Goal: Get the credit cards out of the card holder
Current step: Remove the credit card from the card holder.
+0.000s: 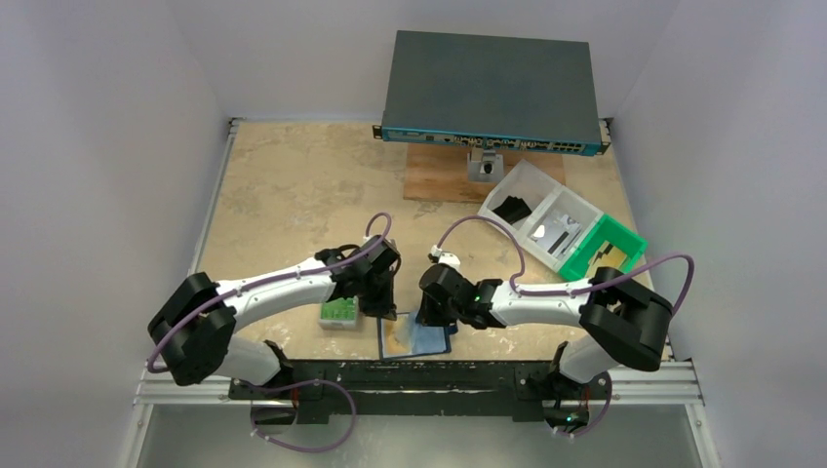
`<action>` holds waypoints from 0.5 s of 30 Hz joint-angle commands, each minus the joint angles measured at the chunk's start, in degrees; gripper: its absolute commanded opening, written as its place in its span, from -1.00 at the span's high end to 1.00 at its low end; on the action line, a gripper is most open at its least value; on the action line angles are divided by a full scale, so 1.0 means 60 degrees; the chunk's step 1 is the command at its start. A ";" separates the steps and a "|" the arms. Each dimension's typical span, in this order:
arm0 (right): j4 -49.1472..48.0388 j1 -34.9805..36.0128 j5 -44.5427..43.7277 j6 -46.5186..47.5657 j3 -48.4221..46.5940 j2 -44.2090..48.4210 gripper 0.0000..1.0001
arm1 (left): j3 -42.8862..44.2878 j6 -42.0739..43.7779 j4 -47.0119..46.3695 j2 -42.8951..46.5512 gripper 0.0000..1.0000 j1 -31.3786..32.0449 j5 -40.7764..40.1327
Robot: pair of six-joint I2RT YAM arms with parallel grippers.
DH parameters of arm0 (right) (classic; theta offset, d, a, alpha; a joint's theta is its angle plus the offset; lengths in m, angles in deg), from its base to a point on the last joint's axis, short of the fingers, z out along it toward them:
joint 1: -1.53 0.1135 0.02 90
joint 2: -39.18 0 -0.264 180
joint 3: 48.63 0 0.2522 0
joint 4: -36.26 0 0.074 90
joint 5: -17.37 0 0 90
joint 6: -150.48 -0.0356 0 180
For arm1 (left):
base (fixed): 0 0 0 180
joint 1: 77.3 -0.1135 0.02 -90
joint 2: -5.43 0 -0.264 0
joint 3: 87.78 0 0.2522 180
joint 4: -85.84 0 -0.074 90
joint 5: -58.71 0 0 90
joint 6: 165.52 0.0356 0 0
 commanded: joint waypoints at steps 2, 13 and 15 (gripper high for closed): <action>-0.0019 0.0005 0.0086 -0.0175 0.0291 -0.0218 1.00 | -0.0388 0.0178 -0.0075 -0.0407 0.96 -0.0105 0.0011; -0.0028 0.0007 0.0113 -0.0176 0.0294 -0.0083 1.00 | 0.0034 0.0433 -0.0504 -0.1148 1.00 0.0306 0.0469; 0.0063 0.0005 0.0061 -0.0103 0.0173 0.0037 1.00 | 0.0173 0.0438 -0.0497 -0.1155 1.00 0.0451 0.0483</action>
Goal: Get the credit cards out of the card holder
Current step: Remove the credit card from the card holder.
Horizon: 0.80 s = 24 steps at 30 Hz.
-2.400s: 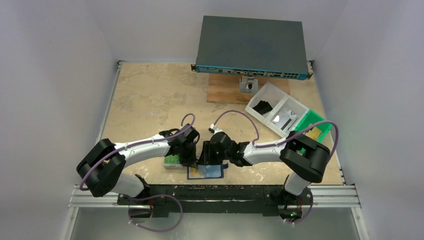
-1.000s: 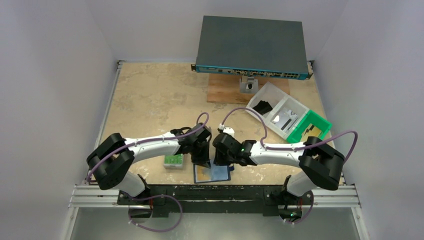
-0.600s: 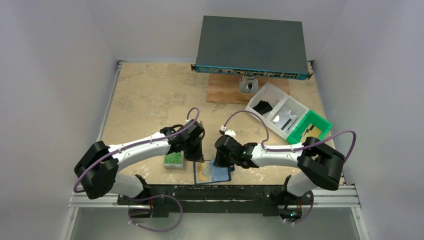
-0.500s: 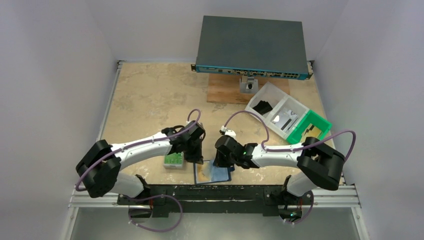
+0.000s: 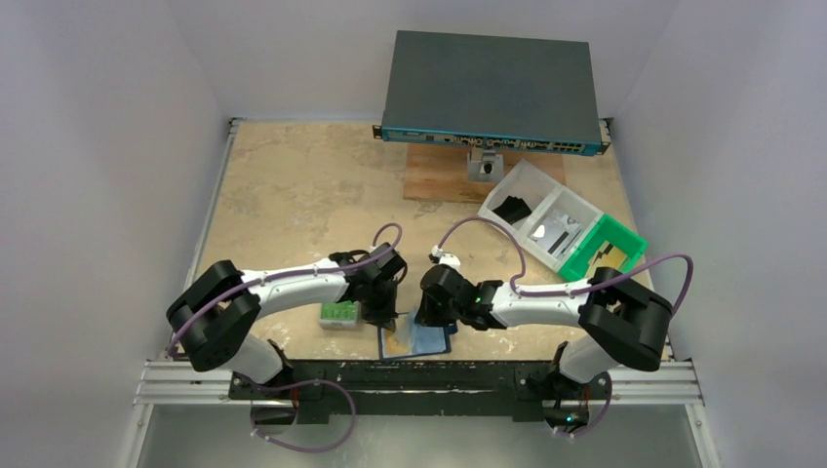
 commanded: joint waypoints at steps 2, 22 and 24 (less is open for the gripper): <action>0.0683 0.0009 -0.0075 0.0139 -0.0230 0.0149 1.00 | 0.0557 0.0241 -0.0223 -0.0085 1.00 0.0367 0.0209; 0.4354 -0.0133 -0.2234 0.0052 -0.1347 0.3628 -0.14 | 0.1584 0.0110 -0.0769 -0.0689 1.00 0.1007 0.0965; 0.4579 -0.0143 -0.2329 -0.0062 -0.1236 0.3914 -0.11 | 0.1745 0.0116 -0.0821 -0.0934 1.00 0.1036 0.1049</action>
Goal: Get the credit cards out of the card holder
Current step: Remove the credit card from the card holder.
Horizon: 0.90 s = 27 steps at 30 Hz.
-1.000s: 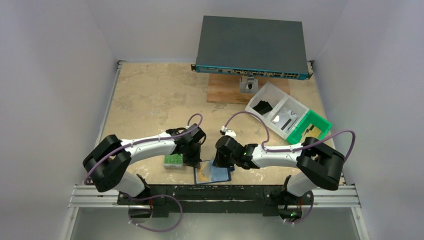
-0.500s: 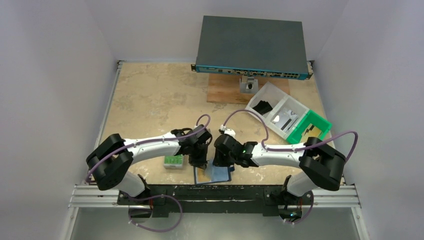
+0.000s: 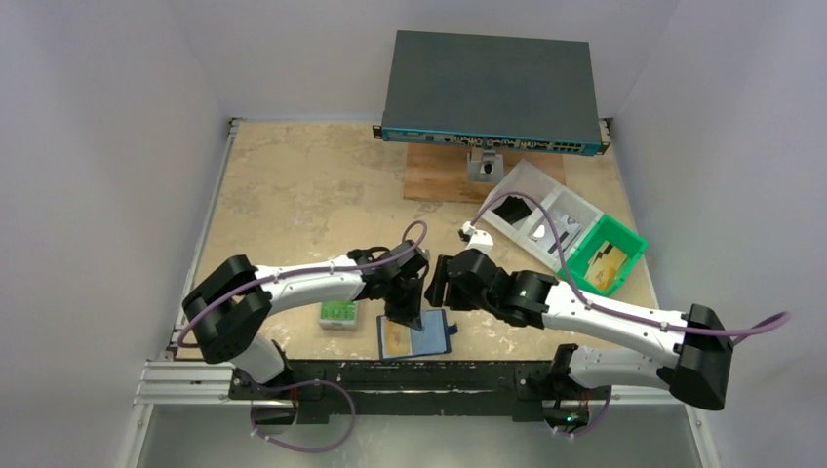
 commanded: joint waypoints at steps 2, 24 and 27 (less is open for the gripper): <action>0.1156 -0.0070 -0.0779 -0.0366 0.0127 0.0765 -0.09 | 0.0700 -0.0036 -0.0472 -0.0617 1.00 0.0162 0.0357; -0.0262 -0.0011 0.0554 -0.0248 0.0716 0.0693 0.01 | 0.0243 -0.0155 0.0638 0.0908 0.94 -0.0171 -0.0745; -0.0755 0.0093 0.0937 -0.0167 0.0594 0.0242 0.01 | -0.0222 -0.0078 0.0924 0.1441 0.94 -0.0422 -0.0844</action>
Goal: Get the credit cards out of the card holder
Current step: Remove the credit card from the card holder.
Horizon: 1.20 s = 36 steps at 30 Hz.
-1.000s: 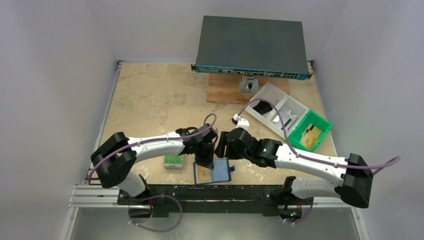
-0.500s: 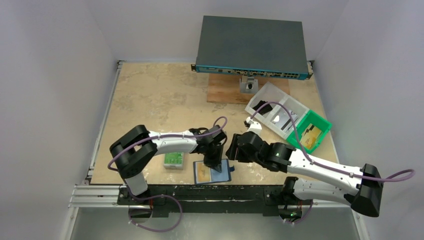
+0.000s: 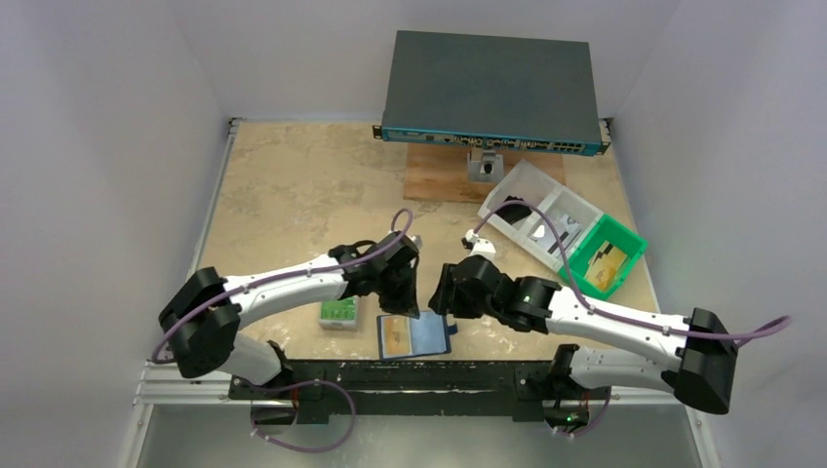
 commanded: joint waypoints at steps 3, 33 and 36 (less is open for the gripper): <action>-0.1830 0.0290 0.1058 0.0195 -0.0164 -0.0990 0.01 | -0.1131 0.0102 0.0832 0.1149 0.94 -0.0495 -0.0577; -0.4662 0.0408 0.2627 -0.0419 0.0693 -0.3902 0.11 | -0.2244 -0.0017 0.0226 0.0806 1.00 -0.0729 -0.0741; -0.4933 0.0408 0.2795 -0.0424 0.0821 -0.4057 0.10 | -0.2244 -0.0048 0.0213 0.0737 1.00 -0.0739 -0.0726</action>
